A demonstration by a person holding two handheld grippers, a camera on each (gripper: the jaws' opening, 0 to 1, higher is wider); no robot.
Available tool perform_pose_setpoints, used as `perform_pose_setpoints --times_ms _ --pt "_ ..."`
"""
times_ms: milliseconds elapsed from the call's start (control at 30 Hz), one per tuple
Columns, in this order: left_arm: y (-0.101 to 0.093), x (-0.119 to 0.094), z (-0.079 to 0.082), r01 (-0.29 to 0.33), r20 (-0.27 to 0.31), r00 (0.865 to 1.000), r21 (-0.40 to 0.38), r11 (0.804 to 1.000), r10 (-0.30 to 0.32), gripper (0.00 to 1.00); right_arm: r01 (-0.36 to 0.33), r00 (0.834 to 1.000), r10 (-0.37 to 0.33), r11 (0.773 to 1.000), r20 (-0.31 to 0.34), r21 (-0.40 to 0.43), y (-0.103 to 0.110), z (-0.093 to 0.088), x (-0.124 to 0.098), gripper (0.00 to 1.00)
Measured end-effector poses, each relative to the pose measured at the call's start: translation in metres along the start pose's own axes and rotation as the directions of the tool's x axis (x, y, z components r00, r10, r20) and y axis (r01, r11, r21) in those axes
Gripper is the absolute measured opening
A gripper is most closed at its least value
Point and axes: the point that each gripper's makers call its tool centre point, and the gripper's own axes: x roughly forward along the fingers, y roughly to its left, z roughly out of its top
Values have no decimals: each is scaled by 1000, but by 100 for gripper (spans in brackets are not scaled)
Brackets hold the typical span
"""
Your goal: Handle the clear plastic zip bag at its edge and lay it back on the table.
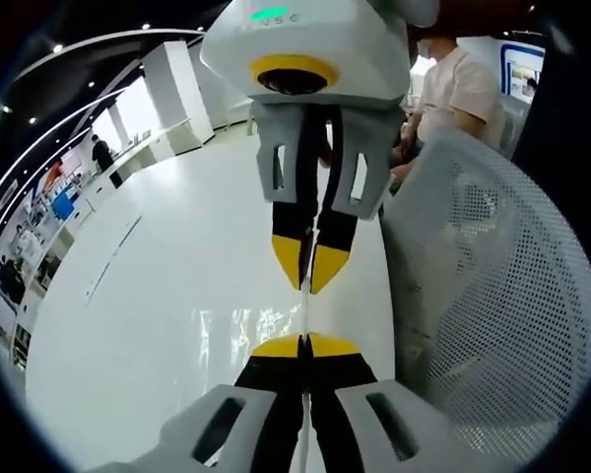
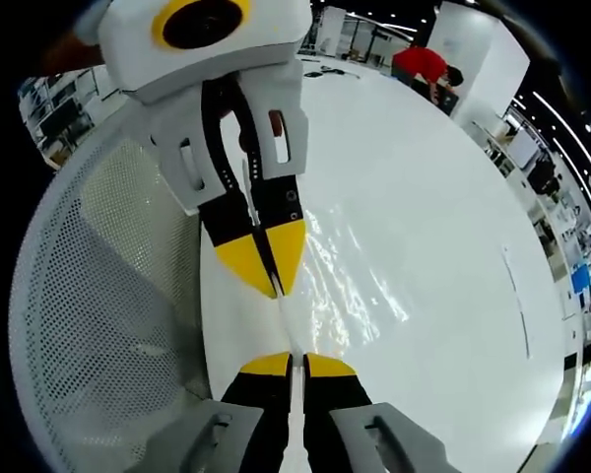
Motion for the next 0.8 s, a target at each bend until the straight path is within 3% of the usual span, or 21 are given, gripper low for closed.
perform_pose_setpoints --times_ms 200,300,333,567,800 --pt "1 -1 -1 8 5 1000 8 1000 -8 0 -34 997 31 998 63 43 0 0 0 0" --pt "0 1 0 12 7 1000 12 1000 -12 0 -27 996 29 999 84 -26 -1 0 -1 1" --pt "-1 1 1 11 7 1000 16 1000 -11 0 -20 996 25 998 87 -57 -2 -1 -2 1" --pt "-5 4 5 26 4 1000 28 999 -26 0 -30 994 33 999 101 -31 1 -1 -6 5" --pt "-6 7 6 35 4 999 22 999 -35 0 -47 994 49 998 93 -30 5 -2 -6 1"
